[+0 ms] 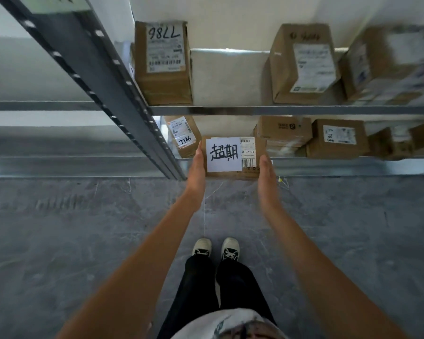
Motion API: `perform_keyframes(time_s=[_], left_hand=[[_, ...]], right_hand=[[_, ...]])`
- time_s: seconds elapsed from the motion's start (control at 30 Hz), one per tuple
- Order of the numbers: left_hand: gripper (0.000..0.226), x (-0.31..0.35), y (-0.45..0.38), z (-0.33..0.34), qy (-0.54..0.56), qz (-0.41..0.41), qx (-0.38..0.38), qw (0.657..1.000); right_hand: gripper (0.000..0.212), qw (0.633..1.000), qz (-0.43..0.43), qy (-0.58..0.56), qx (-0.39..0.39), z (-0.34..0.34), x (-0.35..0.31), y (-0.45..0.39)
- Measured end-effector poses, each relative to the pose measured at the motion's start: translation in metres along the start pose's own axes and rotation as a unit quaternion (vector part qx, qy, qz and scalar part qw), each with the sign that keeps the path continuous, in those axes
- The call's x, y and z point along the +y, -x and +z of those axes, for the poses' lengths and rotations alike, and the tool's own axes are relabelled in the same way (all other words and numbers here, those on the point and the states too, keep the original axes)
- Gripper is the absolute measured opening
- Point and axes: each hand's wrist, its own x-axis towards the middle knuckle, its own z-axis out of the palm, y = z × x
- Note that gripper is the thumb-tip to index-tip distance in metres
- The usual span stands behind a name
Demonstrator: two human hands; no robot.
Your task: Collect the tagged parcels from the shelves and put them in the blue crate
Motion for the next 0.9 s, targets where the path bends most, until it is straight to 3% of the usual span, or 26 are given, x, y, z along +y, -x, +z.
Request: perform_keyframes(time_s=[0.53,0.9], left_hand=[[0.056,0.067,0.087,-0.005,-0.045,0.032,-0.077,0.995],[0.056,0.072,0.100,0.084,-0.111,0.055,-0.185,0.975]], right_hand=[[0.051,0.992,-0.035,-0.085,0.081,-0.024,-0.050,0.096],[0.048,0.970,-0.069,-0.164,0.168,-0.097,-0.038,0.102]])
